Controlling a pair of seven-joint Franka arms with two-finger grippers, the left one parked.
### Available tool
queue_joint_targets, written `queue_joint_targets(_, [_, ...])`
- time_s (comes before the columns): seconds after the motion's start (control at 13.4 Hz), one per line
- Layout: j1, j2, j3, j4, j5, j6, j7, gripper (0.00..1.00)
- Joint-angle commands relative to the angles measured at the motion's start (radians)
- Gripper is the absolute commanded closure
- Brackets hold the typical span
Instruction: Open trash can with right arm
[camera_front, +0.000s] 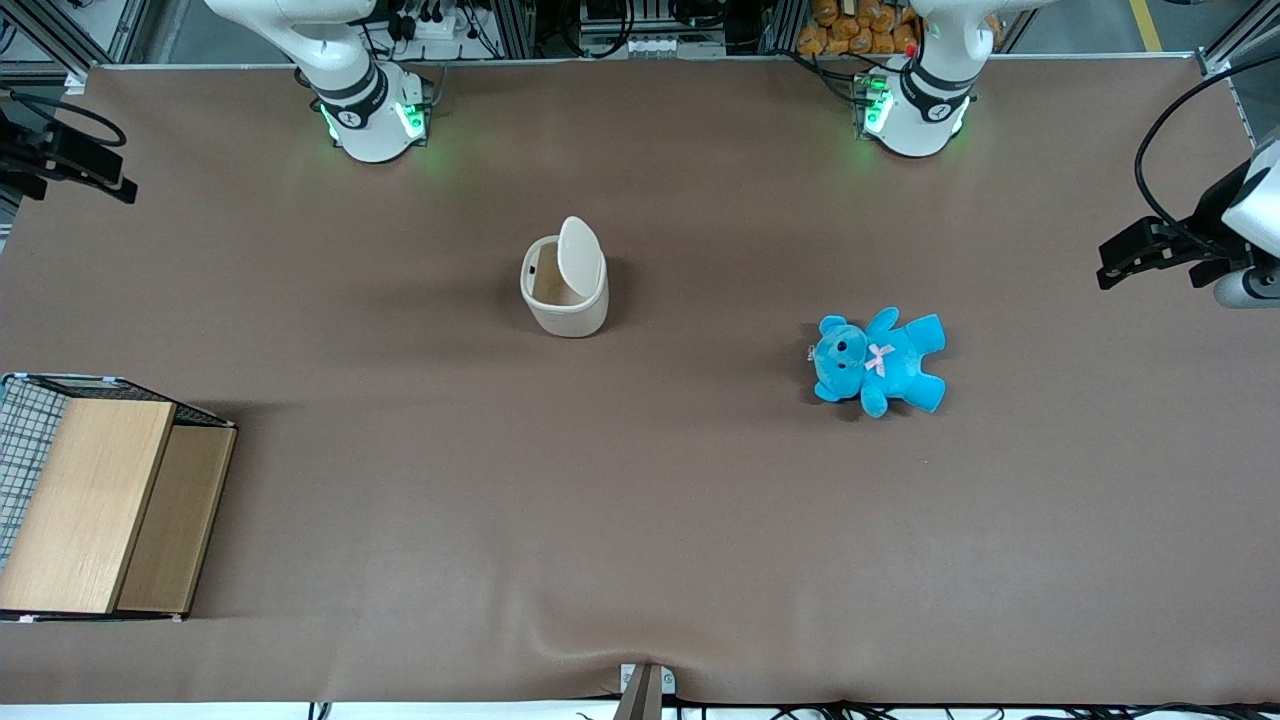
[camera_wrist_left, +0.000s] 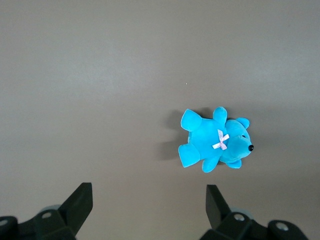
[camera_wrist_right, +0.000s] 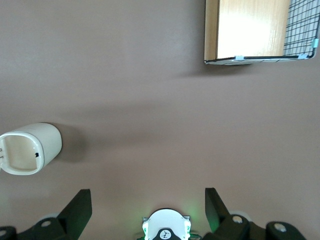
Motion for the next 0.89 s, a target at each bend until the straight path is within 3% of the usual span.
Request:
queue_joint_targets(0.0, [0.001,-0.001,0.0,0.014,-0.027,-0.001,0.009,0.0])
queue_joint_targets(0.82, [-0.003,0.003,-0.003,0.008,-0.016,0.025,0.01,0.0])
